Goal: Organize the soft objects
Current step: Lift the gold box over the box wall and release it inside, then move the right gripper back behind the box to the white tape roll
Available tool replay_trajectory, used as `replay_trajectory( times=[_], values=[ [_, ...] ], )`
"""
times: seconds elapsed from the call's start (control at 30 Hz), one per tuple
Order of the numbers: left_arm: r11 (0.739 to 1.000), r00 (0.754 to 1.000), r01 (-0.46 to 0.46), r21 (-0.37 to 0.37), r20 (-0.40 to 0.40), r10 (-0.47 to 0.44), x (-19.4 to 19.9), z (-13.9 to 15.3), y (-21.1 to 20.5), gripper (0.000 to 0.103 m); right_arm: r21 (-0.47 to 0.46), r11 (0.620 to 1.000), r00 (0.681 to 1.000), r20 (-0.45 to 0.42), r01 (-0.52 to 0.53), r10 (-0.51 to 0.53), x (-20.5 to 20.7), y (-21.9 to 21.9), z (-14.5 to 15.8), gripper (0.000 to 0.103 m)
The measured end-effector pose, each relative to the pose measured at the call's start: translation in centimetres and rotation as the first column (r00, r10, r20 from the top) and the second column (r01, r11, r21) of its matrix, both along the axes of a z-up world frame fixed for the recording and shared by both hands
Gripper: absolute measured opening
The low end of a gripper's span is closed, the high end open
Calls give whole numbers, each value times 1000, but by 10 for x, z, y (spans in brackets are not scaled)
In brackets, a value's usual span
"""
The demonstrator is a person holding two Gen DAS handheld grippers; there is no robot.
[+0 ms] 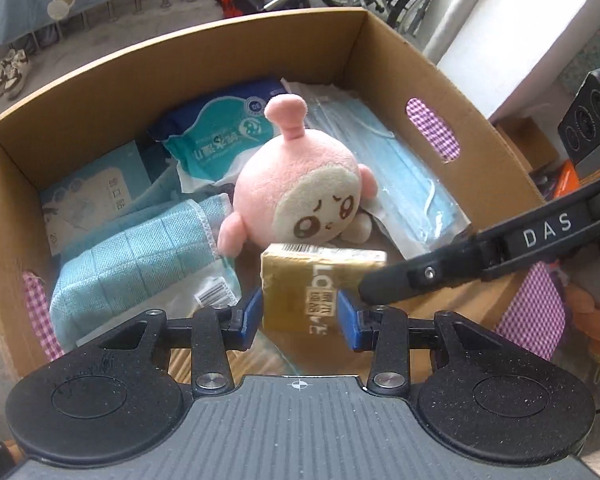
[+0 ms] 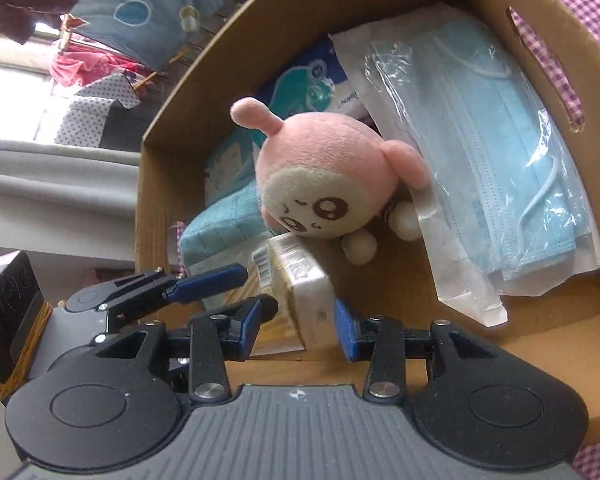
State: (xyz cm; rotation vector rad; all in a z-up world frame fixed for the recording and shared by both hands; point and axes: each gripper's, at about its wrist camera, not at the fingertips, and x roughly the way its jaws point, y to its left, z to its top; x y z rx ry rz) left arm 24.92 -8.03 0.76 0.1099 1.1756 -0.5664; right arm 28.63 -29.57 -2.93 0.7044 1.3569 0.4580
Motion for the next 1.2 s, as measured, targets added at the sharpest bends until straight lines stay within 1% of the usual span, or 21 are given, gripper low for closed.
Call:
replay_trajectory(
  times=[0.03, 0.17, 0.27, 0.3, 0.33, 0.37, 0.4, 0.43, 0.47, 0.5, 0.53, 0.57, 0.6, 0.7, 0.77, 0.83, 0.93, 1.03, 1.1, 1.17, 1.2],
  values=[
    [1000, 1000, 1, 5, -13, -1, 6, -3, -1, 41, -17, 1000, 1000, -16, -12, 11, 2, 2, -2, 46],
    [1000, 998, -2, 21, -68, 3, 21, -15, -6, 41, -92, 994, 999, 1, -54, 54, 6, 8, 3, 47],
    [1000, 999, -13, 8, -40, 13, 22, -13, -2, 44, -135, 988, 996, 28, -82, 86, 8, 11, 12, 47],
    [1000, 999, -16, -1, -30, 16, 21, -10, 0, 47, -155, 983, 994, 35, -97, 104, 11, 11, 16, 47],
    [1000, 1000, -23, -7, -20, 23, 19, -5, 3, 53, -174, 978, 991, 34, -119, 127, 13, 14, 17, 47],
    [1000, 1000, -28, -11, -6, 27, 16, 1, 7, 56, -193, 972, 989, 28, -135, 143, 15, 17, 18, 49],
    [999, 999, -34, -19, 16, 35, 12, 7, 11, 64, -217, 964, 986, 14, -157, 164, 18, 22, 19, 53],
    [999, 998, -42, -31, 43, 44, 7, 14, 17, 72, -236, 955, 983, 4, -179, 185, 21, 26, 18, 61],
    [998, 996, -54, -40, 72, 56, 2, 21, 23, 75, -257, 946, 979, -4, -197, 203, 23, 30, 17, 64],
    [996, 992, -70, -51, 105, 75, -4, 29, 31, 78, -288, 932, 974, -21, -220, 224, 27, 33, 15, 65],
    [995, 987, -81, -65, 132, 89, -11, 36, 39, 82, -311, 918, 969, -47, -246, 244, 30, 39, 12, 66],
    [992, 981, -95, -84, 160, 108, -17, 42, 48, 84, -322, 906, 961, -83, -276, 263, 32, 44, 7, 67],
    [989, 976, -107, -101, 180, 123, -23, 47, 57, 88, -323, 898, 954, -125, -299, 273, 34, 48, 2, 67],
    [976, 956, -161, -149, 221, 192, -40, 56, 83, 89, -294, 885, 922, -256, -361, 291, 35, 61, -17, 67],
    [968, 944, -190, -167, 238, 226, -49, 58, 98, 89, -274, 888, 910, -298, -369, 286, 35, 69, -23, 67],
    [958, 931, -221, -184, 252, 263, -56, 58, 111, 89, -230, 909, 907, -328, -348, 264, 36, 74, -30, 68],
    [939, 917, -263, -219, 245, 314, -63, 53, 128, 89, -139, 950, 910, -352, -281, 218, 38, 79, -34, 68],
    [926, 911, -287, -246, 229, 343, -67, 48, 141, 89, -76, 971, 920, -345, -226, 187, 36, 80, -33, 70],
    [921, 907, -297, -252, 229, 354, -68, 45, 146, 89, -55, 980, 926, -339, -194, 164, 34, 80, -34, 71],
    [917, 902, -306, -256, 230, 365, -69, 43, 150, 89, -45, 987, 929, -346, -157, 132, 33, 78, -38, 76],
    [916, 902, -308, -258, 227, 368, -69, 43, 151, 89, -40, 990, 930, -350, -132, 110, 33, 77, -42, 76]
  ],
)
